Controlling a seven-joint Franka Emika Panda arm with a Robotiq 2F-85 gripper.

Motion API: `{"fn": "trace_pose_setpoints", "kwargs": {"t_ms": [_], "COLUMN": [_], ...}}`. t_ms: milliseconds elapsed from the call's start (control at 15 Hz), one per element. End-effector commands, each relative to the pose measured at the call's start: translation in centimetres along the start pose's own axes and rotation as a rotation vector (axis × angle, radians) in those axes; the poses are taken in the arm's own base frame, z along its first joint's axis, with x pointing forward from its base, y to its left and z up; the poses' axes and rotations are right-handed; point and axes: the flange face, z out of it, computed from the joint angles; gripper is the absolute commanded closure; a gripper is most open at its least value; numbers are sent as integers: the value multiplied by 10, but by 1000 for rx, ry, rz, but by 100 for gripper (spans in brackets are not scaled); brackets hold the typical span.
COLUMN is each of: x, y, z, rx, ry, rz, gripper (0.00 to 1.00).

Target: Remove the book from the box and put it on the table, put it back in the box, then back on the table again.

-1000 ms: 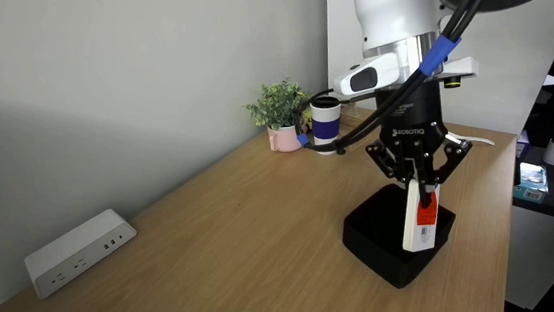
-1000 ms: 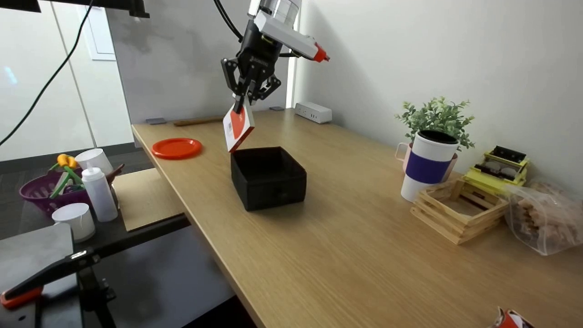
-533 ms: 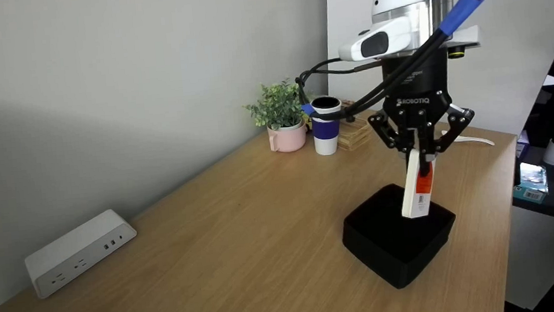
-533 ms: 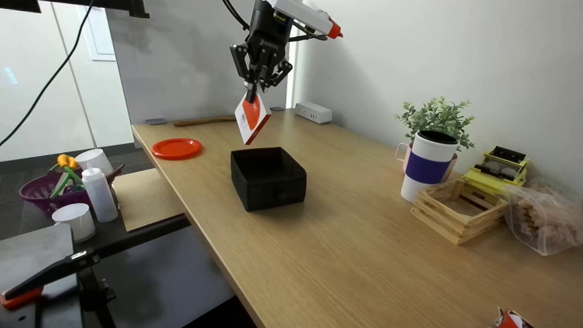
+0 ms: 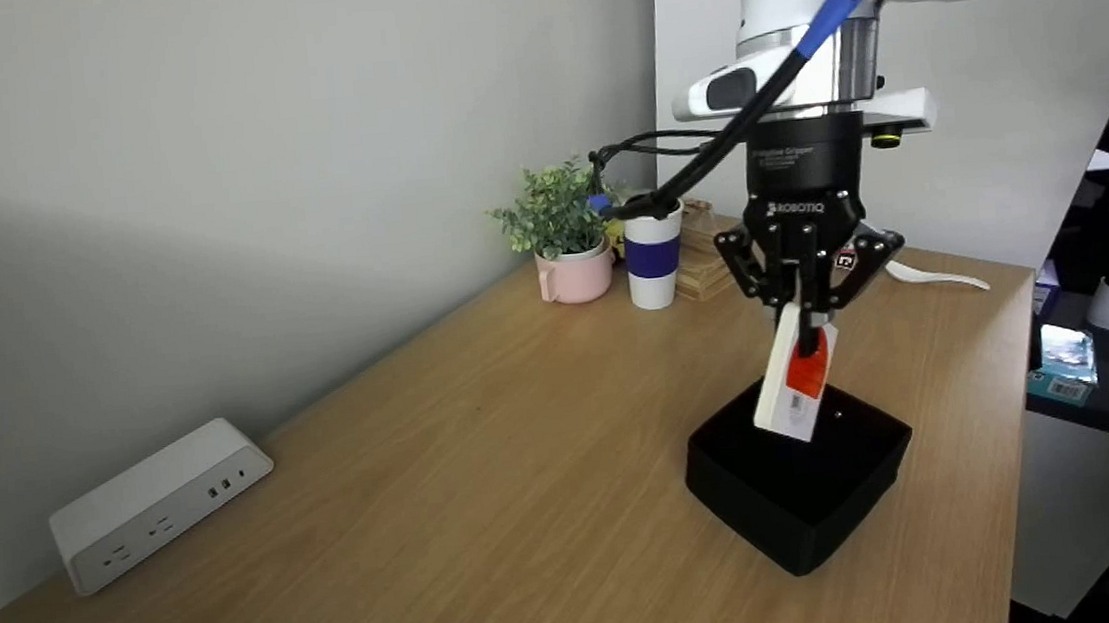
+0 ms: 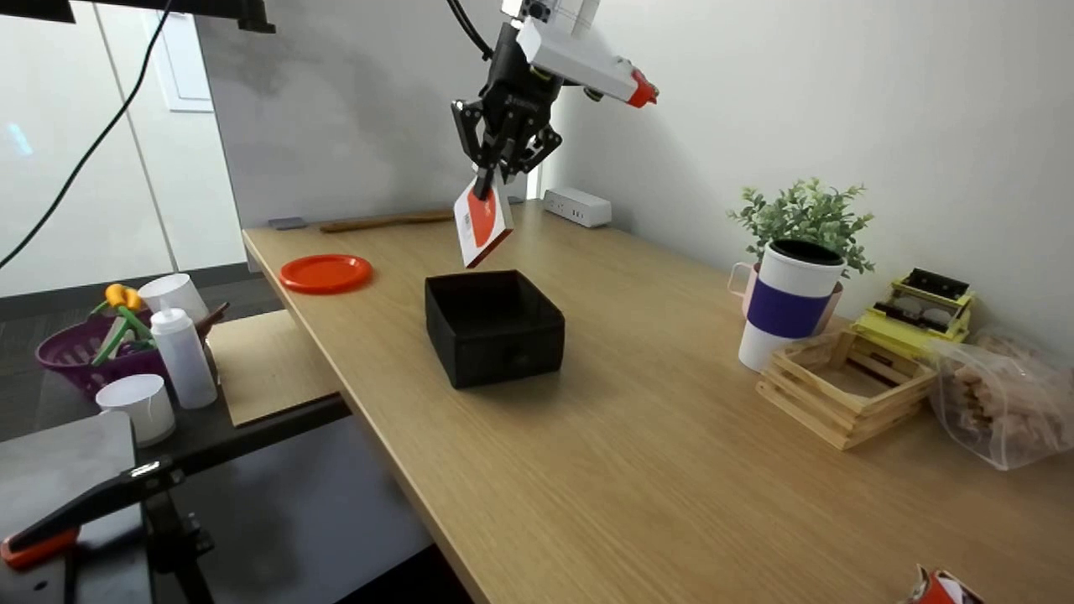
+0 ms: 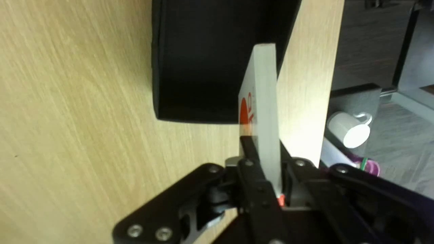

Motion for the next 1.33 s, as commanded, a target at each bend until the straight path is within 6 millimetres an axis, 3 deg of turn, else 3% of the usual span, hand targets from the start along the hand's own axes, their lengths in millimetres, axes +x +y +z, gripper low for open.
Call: {"fn": "trace_pose_setpoints", "kwargs": {"t_ms": [0, 67, 133, 467, 533, 600, 1267], "x": [-3, 0, -1, 0, 0, 1, 9], "y": [17, 11, 13, 13, 13, 15, 16], "z": [-2, -1, 0, 1, 2, 1, 1], "rx": [-107, -57, -65, -60, -59, -75, -109], "ry": [165, 96, 106, 103, 58, 40, 434], "rz": [37, 30, 34, 33, 44, 64, 498], "gripper": [96, 96, 86, 86, 96, 96, 96]}}
